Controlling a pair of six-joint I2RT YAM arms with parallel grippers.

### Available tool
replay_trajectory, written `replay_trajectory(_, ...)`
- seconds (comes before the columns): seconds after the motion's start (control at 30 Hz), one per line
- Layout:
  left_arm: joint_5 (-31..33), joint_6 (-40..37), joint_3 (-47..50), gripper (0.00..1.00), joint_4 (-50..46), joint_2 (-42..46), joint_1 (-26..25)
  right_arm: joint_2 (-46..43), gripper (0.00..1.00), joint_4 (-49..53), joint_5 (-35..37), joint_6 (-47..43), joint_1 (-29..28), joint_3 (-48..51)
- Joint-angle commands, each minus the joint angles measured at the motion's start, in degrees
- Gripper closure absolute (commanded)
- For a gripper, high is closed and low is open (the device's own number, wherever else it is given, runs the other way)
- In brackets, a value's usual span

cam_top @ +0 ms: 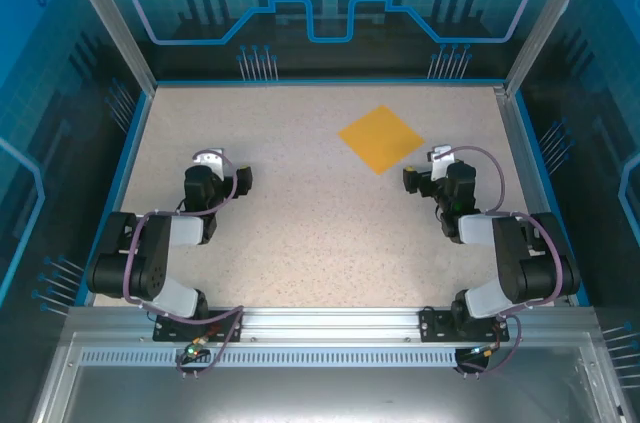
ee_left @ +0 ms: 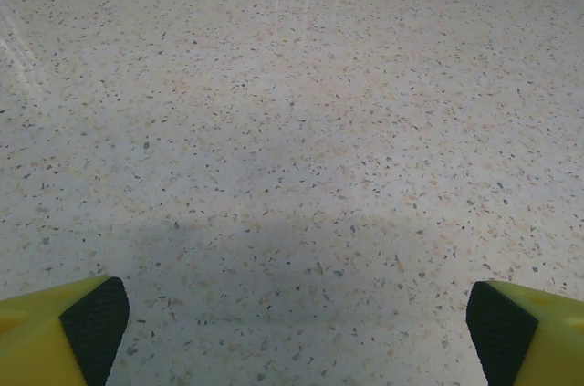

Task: Fold a paper plane with a square sheet of paper (pick it up from the middle)
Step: Move the square sheet of paper to the center of the table.

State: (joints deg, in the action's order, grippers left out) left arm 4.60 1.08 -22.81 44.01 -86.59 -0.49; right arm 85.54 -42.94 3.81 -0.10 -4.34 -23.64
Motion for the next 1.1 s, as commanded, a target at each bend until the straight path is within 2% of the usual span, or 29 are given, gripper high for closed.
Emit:
replay_trajectory(0.0, -1.33, -1.08, -1.43, 0.01, 0.64, -0.29, 0.18, 0.60, 0.01, -0.29, -0.75, -0.62, 0.95, -1.06)
replay_trajectory(0.9, -0.88, -0.87, -1.10, 0.01, 0.84, 0.01, 0.32, 0.46, 0.01, -0.45, -1.47, -0.61, 1.20, -0.86)
replay_trajectory(1.0, 2.87, 0.70, -1.10, 0.02, -1.98, 3.68, 0.32, -2.40, 0.01, 4.40, 0.34, -0.51, 0.76, -2.22)
replay_trajectory(1.07, 5.46, 2.03, -2.47, 0.01, -7.80, 7.60, 0.32, -5.94, 0.01, 13.23, 4.41, 1.32, 0.30, -5.31)
